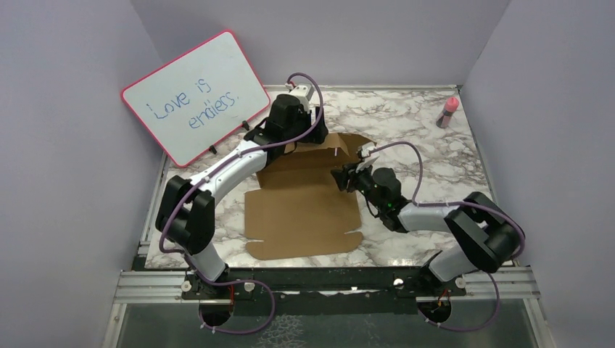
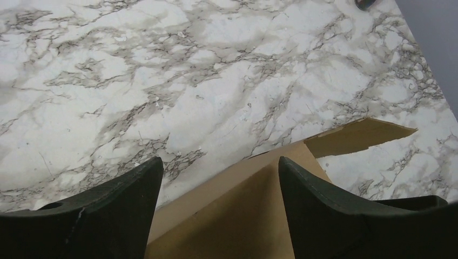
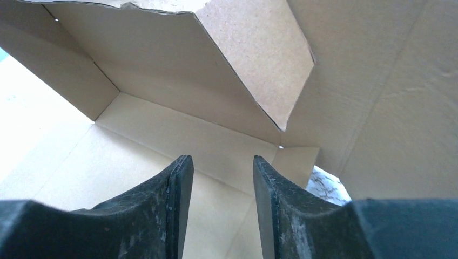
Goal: Fold the paper box
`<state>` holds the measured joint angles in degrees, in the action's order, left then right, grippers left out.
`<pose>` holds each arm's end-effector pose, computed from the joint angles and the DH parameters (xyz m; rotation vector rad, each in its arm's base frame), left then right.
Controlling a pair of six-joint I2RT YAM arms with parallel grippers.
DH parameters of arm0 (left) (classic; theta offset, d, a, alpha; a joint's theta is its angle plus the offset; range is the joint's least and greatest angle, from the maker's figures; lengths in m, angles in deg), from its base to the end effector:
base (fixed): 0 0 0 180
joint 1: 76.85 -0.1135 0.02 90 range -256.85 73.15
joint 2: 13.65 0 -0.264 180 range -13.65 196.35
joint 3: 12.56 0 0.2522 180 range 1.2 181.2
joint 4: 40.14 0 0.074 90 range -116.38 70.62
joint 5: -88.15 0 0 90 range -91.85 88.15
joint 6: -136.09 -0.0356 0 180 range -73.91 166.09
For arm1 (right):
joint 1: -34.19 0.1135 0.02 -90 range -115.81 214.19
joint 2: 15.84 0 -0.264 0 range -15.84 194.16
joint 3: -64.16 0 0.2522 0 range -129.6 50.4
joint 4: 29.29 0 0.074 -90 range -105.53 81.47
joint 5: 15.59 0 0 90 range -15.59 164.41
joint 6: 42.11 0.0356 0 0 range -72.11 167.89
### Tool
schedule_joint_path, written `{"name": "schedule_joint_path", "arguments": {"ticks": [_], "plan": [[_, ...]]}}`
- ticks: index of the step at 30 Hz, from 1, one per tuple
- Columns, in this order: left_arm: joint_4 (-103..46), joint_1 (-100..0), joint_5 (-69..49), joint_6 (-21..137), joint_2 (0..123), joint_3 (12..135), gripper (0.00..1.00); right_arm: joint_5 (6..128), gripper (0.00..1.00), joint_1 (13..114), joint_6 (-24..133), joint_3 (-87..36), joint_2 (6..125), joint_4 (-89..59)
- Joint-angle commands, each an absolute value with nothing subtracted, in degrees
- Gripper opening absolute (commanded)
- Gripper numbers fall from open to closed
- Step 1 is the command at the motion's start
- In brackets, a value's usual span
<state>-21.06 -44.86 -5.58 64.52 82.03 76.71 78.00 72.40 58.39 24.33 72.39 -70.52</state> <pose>0.3343 -0.2116 0.3009 0.2867 2.0510 -0.6175 0.2276 0.1764 0.1751 -0.3677 1.6903 0.5796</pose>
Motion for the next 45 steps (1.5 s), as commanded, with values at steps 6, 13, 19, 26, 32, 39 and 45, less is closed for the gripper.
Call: {"name": "schedule_joint_path", "arguments": {"ticks": [6, 13, 19, 26, 32, 39, 45], "plan": [[-20.8, -44.9, 0.1, 61.7, 74.6, 77.2, 0.82, 84.2, 0.57, 72.4, 59.6, 25.7, 51.8, -40.8], [-17.3, -44.9, -1.7, 57.5, 73.4, 76.8, 0.82, 91.0, 0.68, 72.2, 51.6, 17.9, 41.4, -25.8], [-15.9, -44.9, -5.7, 54.4, 73.6, 75.7, 0.85, 92.9, 0.75, 69.2, 49.5, 9.7, 45.2, -20.1], [-13.3, -45.2, -6.6, 52.4, 76.2, 77.5, 0.87, 80.9, 0.75, 59.1, 52.8, 8.4, 50.3, -25.7], [-12.7, -45.6, -10.2, 51.8, 78.0, 78.0, 0.88, 75.5, 0.70, 56.8, 54.1, 8.6, 54.8, -28.7], [-11.9, -45.6, -12.3, 52.6, 80.3, 78.8, 0.87, 71.7, 0.40, 56.7, 54.2, 9.9, 54.5, -28.2], [-12.0, -45.6, -11.9, 54.0, 81.0, 79.1, 0.87, 65.7, 0.12, 56.7, 55.7, 10.7, 53.4, -26.3]]}}
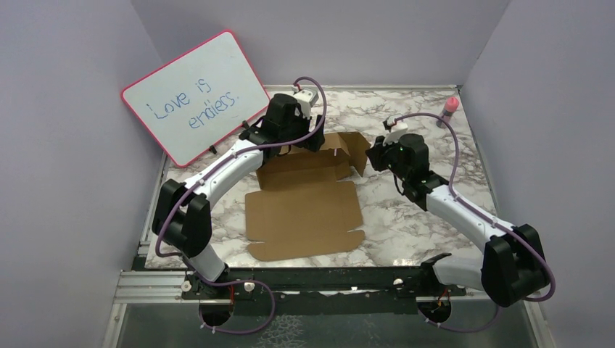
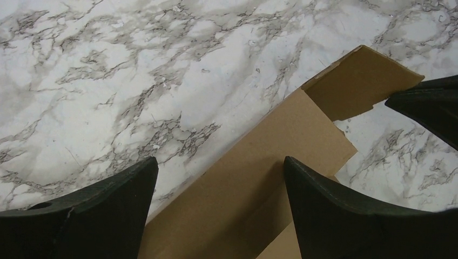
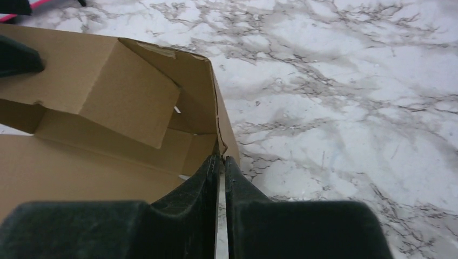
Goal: Fold the paper box
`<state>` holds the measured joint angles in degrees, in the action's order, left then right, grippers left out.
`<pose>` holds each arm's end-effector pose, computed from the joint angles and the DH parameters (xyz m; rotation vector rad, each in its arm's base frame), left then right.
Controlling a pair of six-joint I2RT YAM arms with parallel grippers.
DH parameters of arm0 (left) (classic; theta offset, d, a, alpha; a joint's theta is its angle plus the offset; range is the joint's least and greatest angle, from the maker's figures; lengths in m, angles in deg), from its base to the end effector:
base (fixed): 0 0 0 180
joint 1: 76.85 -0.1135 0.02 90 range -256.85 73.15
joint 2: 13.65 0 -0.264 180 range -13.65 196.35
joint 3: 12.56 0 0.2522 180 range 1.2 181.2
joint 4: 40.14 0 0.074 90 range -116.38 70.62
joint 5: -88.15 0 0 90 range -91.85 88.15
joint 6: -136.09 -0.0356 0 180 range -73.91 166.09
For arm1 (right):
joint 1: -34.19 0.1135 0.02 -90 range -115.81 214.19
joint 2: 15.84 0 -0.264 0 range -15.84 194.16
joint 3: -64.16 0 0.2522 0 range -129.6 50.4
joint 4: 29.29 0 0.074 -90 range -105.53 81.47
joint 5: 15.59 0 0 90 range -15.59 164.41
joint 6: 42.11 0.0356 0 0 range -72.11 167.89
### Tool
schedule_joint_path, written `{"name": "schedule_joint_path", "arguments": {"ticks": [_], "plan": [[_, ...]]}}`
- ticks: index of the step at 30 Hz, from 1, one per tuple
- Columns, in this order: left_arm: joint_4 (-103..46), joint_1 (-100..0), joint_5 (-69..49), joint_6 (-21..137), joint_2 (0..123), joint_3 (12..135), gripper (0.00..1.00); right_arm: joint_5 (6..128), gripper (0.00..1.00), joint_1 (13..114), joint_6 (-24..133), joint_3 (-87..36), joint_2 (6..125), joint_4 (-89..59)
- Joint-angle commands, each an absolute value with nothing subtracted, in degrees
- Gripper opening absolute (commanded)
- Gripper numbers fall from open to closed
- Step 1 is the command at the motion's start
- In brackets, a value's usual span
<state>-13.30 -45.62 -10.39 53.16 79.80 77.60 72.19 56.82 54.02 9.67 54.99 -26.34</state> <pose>0.3240 -0.2026 0.3077 0.5373 2.0712 -0.5546 0.2568 0.1085 0.2557 -0.3024 1.9012 0.3753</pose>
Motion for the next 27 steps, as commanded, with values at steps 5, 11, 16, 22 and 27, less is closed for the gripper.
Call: {"name": "schedule_joint_path", "arguments": {"ticks": [5, 11, 16, 22, 27], "plan": [[-11.9, -45.6, -10.4, 55.7, 81.7, 79.2, 0.86, 63.6, 0.07, 56.9, 58.7, 11.4, 50.7, -24.5], [-11.9, -45.6, -9.3, 58.0, 82.8, 79.2, 0.85, 63.8, 0.06, 58.0, 61.5, 10.2, 48.9, -19.6], [-12.2, -45.6, -10.1, 59.8, 83.6, 79.1, 0.83, 64.4, 0.06, 59.5, 65.0, 9.4, 48.3, -18.0], [-12.6, -45.6, -8.0, 60.0, 81.1, 78.5, 0.81, 65.6, 0.07, 60.3, 64.9, 11.9, 48.6, -22.4], [-14.5, -45.4, -1.0, 59.1, 72.6, 74.8, 0.82, 67.5, 0.11, 60.2, 62.6, 13.0, 46.9, -24.1]]}}
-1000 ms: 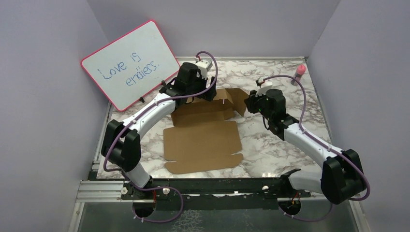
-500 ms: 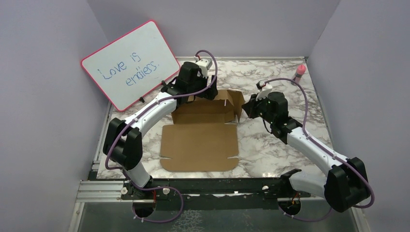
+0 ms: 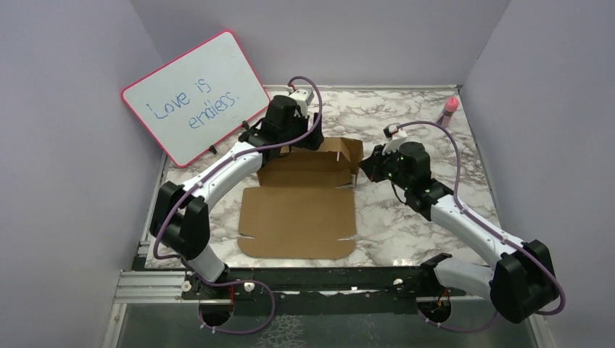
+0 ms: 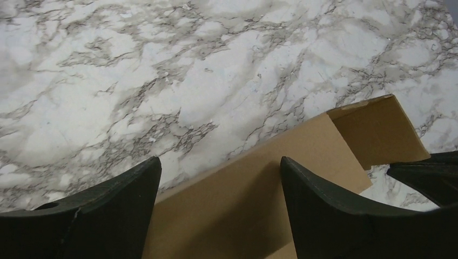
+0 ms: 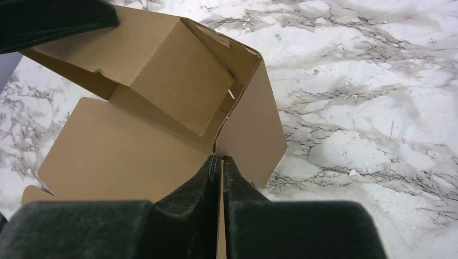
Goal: Fold the paper box
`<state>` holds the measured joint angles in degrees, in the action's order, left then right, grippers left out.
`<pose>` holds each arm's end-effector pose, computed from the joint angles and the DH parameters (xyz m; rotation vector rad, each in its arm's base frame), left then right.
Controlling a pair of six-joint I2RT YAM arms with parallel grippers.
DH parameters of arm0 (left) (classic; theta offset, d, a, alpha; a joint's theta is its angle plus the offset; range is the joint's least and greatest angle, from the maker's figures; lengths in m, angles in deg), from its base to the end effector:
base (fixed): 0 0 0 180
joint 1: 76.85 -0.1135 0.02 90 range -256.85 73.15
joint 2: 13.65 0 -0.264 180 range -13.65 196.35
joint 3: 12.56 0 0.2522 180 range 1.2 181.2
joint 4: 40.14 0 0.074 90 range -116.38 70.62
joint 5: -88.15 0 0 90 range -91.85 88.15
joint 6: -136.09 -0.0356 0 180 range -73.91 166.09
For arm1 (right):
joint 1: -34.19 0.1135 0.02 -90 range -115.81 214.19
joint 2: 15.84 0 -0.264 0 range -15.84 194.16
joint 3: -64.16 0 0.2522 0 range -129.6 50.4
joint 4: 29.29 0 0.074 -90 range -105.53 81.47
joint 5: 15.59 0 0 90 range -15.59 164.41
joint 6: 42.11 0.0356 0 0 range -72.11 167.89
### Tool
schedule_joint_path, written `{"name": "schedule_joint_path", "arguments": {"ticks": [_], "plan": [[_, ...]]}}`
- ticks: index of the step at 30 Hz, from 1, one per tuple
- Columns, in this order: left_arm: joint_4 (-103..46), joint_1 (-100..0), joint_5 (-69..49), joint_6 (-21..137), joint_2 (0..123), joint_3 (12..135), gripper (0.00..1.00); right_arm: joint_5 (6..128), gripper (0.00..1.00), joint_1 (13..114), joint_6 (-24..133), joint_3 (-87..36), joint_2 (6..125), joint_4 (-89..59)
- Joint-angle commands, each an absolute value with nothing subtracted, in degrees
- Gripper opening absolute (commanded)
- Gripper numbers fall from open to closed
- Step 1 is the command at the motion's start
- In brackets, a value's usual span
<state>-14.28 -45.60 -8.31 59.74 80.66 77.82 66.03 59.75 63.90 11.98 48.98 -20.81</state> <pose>0.3282 -0.2039 0.3051 0.3968 2.1053 -0.5858 0.2284 0.1150 0.2579 -0.2645 1.9688 0.6187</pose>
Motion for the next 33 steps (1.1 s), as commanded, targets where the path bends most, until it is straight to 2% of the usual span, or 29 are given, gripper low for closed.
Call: {"name": "schedule_joint_path", "arguments": {"ticks": [1, 5, 10, 18, 22, 30, 33], "plan": [[-15.2, -45.1, 0.8, 59.3, 70.9, 73.5, 0.82, 67.9, 0.14, 60.2, 62.1, 13.0, 46.7, -24.2], [-19.2, -42.2, 6.7, 61.8, 64.3, 67.6, 0.83, 72.8, 0.27, 60.3, 60.3, 12.3, 47.2, -23.0], [-24.1, -34.7, 13.9, 63.9, 58.1, 59.4, 0.83, 76.2, 0.34, 60.3, 58.8, 11.7, 48.4, -24.4], [-35.6, -21.4, 24.3, 61.3, 53.5, 47.1, 0.83, 77.8, 0.34, 60.3, 57.4, 11.4, 51.5, -27.4], [-44.0, -19.8, 23.2, 61.5, 57.7, 42.1, 0.83, 77.0, 0.34, 60.3, 57.2, 12.1, 52.2, -29.4], [-53.6, -19.0, 23.5, 60.0, 69.0, 41.5, 0.84, 79.1, 0.39, 60.3, 56.6, 13.1, 52.9, -31.8], [-55.9, -19.0, 23.7, 58.7, 72.9, 42.5, 0.85, 78.4, 0.33, 60.3, 56.6, 13.0, 53.6, -32.3]]}}
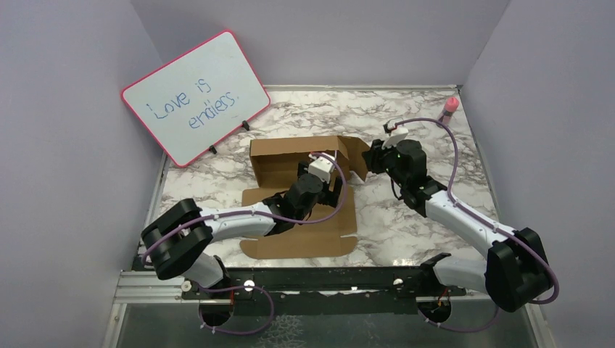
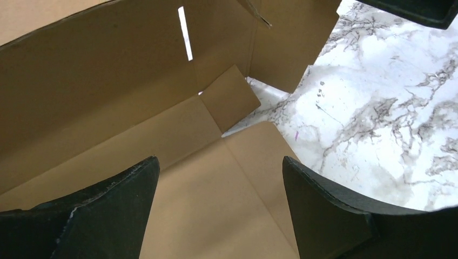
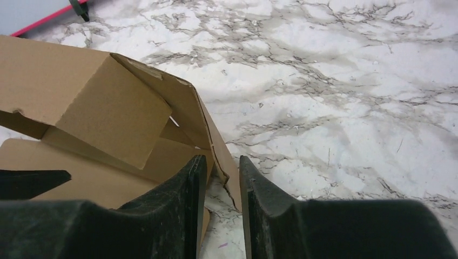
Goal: Fold the paper box
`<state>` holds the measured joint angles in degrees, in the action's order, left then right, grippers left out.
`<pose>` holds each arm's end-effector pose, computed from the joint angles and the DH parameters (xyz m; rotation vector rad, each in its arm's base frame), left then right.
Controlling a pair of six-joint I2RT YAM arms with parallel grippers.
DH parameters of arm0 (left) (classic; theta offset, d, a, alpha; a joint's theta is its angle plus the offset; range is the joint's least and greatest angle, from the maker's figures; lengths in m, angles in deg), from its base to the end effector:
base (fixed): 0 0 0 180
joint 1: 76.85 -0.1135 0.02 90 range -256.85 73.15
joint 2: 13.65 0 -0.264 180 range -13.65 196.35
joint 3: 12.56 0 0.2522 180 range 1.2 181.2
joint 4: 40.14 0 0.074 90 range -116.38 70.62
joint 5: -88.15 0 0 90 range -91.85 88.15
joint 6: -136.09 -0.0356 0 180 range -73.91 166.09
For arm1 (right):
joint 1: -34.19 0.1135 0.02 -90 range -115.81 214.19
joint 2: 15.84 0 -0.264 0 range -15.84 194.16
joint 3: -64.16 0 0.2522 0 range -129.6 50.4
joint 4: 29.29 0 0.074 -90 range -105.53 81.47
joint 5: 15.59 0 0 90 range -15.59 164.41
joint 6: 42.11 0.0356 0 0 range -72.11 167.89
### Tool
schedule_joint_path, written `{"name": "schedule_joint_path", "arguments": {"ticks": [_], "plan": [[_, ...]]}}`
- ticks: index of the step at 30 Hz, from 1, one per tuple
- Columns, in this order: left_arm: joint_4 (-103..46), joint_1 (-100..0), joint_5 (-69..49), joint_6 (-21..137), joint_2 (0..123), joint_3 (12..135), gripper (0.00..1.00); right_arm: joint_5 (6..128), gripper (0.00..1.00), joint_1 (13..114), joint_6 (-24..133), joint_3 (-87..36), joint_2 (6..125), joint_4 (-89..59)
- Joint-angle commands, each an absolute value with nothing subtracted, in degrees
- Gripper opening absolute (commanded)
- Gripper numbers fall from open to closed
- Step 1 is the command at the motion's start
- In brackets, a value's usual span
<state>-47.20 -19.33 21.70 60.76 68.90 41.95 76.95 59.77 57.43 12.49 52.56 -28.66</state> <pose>0.1774 -0.2521 0.2185 0.4433 1.8797 -0.4523 0.2432 0.1147 0.2537 -0.2333 1.8766 0.3794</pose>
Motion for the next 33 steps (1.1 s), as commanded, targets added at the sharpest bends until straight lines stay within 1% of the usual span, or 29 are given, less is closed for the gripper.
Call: {"name": "schedule_joint_path", "arguments": {"ticks": [1, 7, 11, 18, 25, 29, 33], "plan": [[-56.8, -19.0, 23.9, 58.3, 74.4, 42.8, 0.86, 78.1, 0.30, 60.3, 56.7, 13.1, 53.8, -32.5], [-61.7, -19.0, 25.6, 56.9, 84.1, 45.9, 0.89, 75.3, 0.14, 60.2, 57.6, 14.2, 53.1, -33.1], [-65.6, -19.1, 27.6, 56.2, 89.8, 47.9, 0.90, 74.7, 0.08, 60.3, 57.4, 15.3, 52.3, -33.0], [-71.2, -19.1, 29.1, 53.2, 97.0, 51.1, 0.91, 72.1, 0.07, 60.2, 56.2, 16.5, 51.3, -33.7], [-74.1, -19.6, 35.0, 52.2, 101.9, 53.4, 0.91, 71.0, 0.07, 60.2, 55.8, 16.8, 50.7, -34.2], [-75.8, -20.9, 36.7, 54.6, 102.4, 52.5, 0.88, 71.2, 0.07, 60.3, 55.2, 17.0, 50.3, -33.9], [-76.8, -22.2, 36.7, 58.2, 101.1, 50.2, 0.84, 71.9, 0.06, 60.2, 54.8, 17.2, 50.0, -33.8]]}}
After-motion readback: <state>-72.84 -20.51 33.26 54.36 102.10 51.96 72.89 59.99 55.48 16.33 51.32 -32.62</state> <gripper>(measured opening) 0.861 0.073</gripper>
